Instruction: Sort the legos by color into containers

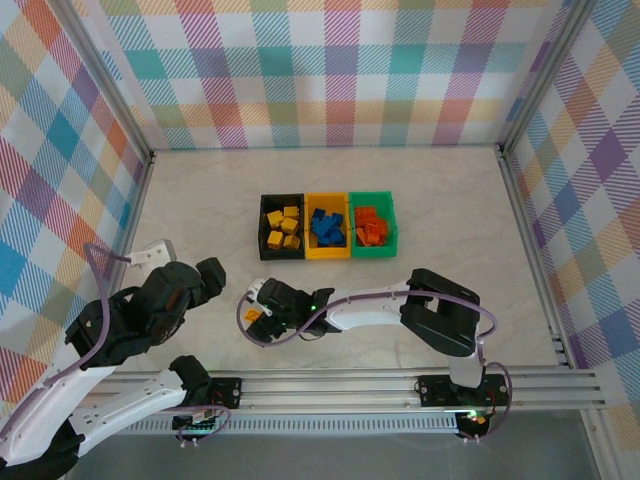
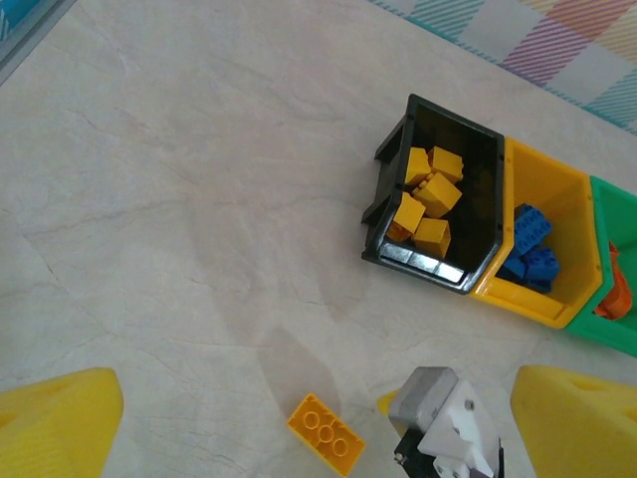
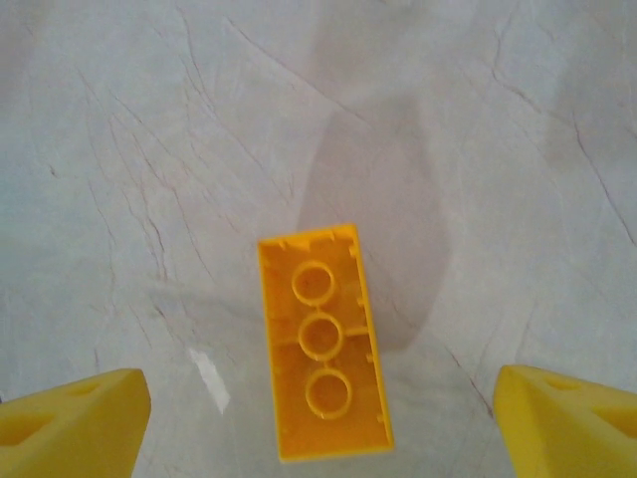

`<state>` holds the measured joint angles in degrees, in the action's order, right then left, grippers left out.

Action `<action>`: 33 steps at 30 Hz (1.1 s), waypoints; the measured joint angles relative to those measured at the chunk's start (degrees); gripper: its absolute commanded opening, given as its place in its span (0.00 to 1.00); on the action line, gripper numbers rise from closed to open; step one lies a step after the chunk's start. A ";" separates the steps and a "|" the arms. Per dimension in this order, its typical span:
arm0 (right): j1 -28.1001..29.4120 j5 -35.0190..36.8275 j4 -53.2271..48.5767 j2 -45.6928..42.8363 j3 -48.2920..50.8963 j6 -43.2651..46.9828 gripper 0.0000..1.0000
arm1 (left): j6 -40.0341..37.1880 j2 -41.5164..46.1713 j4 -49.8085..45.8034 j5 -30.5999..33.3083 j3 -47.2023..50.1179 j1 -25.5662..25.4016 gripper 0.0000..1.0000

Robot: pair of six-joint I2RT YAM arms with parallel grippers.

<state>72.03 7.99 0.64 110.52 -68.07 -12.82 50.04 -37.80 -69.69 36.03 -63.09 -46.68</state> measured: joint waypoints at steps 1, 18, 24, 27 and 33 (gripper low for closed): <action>0.00 -0.13 -0.11 0.46 -0.72 0.20 0.91 | 0.00 0.00 0.07 -0.04 0.09 0.00 1.00; -0.04 0.22 -4.63 8.39 -7.37 3.56 0.48 | -0.04 0.07 1.09 0.07 1.14 0.00 1.00; -0.07 1.16 -2.64 7.21 -4.81 3.37 0.37 | -0.22 0.07 1.57 0.07 2.49 0.00 1.00; -0.20 2.27 -2.84 3.43 -0.72 3.15 0.35 | -0.46 0.02 2.84 0.04 4.07 0.00 1.00; -3.54 3.37 -3.91 -7.30 2.91 2.97 0.35 | -0.68 -0.72 5.33 0.02 8.44 0.00 1.00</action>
<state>68.49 11.35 -3.27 103.22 -65.17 -9.85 49.36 -38.52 -64.36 36.05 -54.65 -46.68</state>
